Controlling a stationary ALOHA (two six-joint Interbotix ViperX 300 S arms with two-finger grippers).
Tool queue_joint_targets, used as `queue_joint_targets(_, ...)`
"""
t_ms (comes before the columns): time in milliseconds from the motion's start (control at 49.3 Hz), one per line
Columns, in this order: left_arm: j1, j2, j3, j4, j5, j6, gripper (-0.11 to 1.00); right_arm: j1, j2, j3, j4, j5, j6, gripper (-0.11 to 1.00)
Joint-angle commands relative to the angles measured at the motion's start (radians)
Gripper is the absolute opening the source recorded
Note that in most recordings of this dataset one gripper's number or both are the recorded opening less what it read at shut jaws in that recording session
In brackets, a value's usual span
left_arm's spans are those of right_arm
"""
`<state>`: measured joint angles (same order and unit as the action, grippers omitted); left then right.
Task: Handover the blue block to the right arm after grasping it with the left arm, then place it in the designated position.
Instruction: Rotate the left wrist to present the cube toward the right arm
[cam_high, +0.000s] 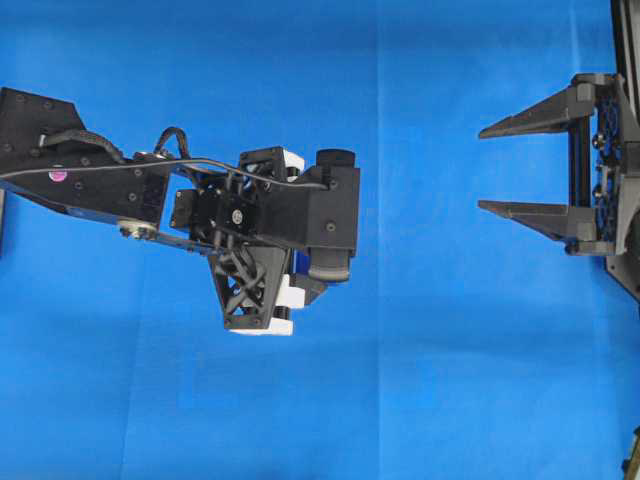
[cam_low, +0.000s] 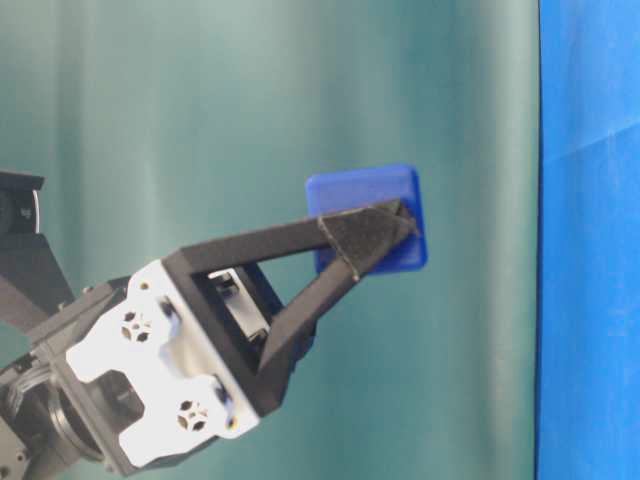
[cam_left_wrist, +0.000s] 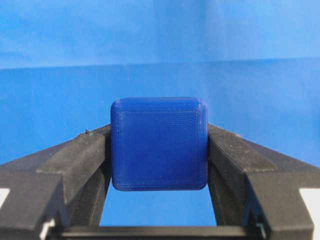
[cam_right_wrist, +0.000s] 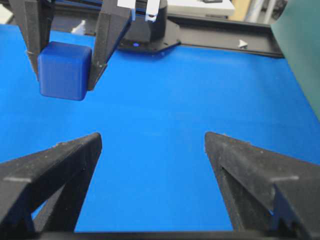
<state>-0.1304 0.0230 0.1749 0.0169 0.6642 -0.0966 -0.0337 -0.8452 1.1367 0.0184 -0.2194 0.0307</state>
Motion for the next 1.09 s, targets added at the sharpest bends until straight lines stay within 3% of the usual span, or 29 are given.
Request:
queue_joint_targets(0, 0.003, -0.035, -0.02, 0.002, -0.005, -0.002, 0.48, -0.002, 0.005, -0.025, 0.003, -0.006, 0.002, 0.98)
queue_joint_targets(872, 0.003, -0.043, -0.015, 0.008, -0.021, -0.003, 0.48, -0.002, 0.005, -0.025, 0.003, -0.006, 0.002, 0.98)
queue_joint_targets(1074, 0.002, -0.095, 0.058, 0.012, -0.175, 0.0, 0.48, -0.002, 0.005, -0.025, 0.003, -0.006, 0.002, 0.98)
